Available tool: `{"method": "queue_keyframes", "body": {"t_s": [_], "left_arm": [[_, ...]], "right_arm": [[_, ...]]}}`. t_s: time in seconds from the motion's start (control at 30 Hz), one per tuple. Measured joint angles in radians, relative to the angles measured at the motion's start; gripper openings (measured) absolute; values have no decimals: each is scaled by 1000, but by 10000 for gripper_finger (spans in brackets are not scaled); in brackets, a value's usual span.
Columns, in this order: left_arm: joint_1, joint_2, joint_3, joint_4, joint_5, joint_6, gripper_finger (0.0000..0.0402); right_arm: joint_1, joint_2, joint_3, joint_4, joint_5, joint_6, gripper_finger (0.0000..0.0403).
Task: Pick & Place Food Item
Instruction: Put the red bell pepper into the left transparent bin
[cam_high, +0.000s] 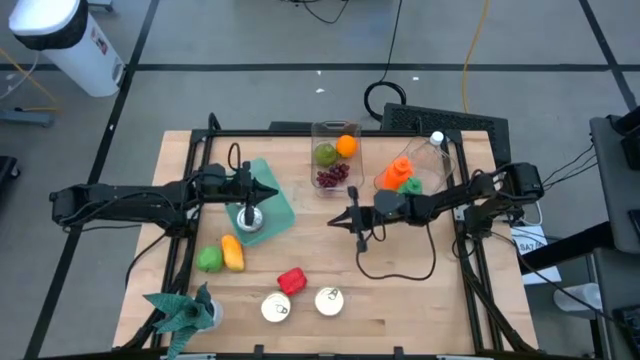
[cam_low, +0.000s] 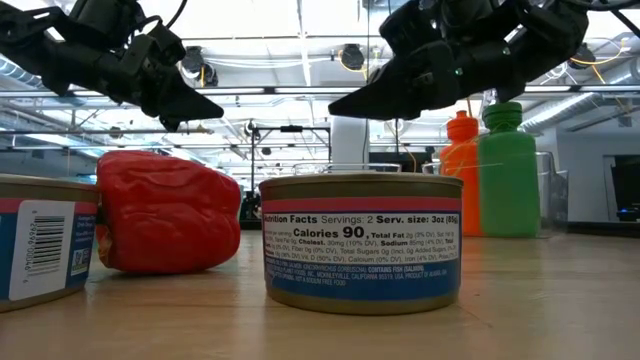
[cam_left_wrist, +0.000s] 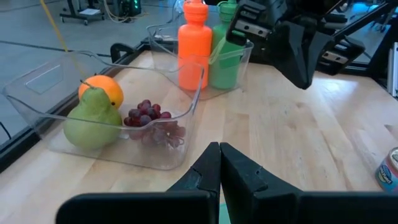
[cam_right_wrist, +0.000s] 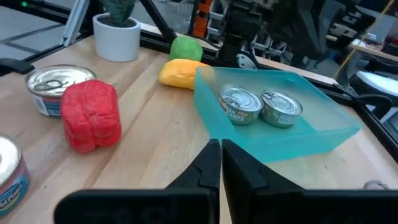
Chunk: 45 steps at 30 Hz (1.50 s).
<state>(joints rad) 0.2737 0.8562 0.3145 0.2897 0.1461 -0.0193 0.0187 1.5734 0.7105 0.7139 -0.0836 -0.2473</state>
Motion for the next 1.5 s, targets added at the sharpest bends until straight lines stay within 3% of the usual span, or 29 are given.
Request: {"method": "queue_keyframes", "body": {"t_s": [0.3, 0.5, 0.77, 0.87, 1.0, 1.1, 1.33, 1.5], "left_arm": [[0, 0, 0, 0, 1, -12, 14], [0, 0, 0, 1, -23, -15, 14], [0, 0, 0, 18, -17, -12, 14], [0, 0, 0, 15, -14, -26, 14], [-11, 1, 1, -47, 147, -25, 14], [-84, 1, 25, -104, 181, -41, 6], [-393, 18, 80, -154, -62, -80, 2], [-533, 64, 179, -207, -123, -216, 2]], "right_arm": [[53, 0, 0, -51, -44, -54, 5], [64, -1, 11, -46, 7, -40, 1], [83, 47, 198, -316, 57, 62, 2], [89, 75, 256, -343, 55, 109, 2], [84, 70, 257, -375, 57, 130, 1], [72, 20, 214, -390, 83, 125, 1], [-3, -168, 61, -331, 109, 131, 0], [-50, -284, -24, -361, 104, 164, 0]]}}
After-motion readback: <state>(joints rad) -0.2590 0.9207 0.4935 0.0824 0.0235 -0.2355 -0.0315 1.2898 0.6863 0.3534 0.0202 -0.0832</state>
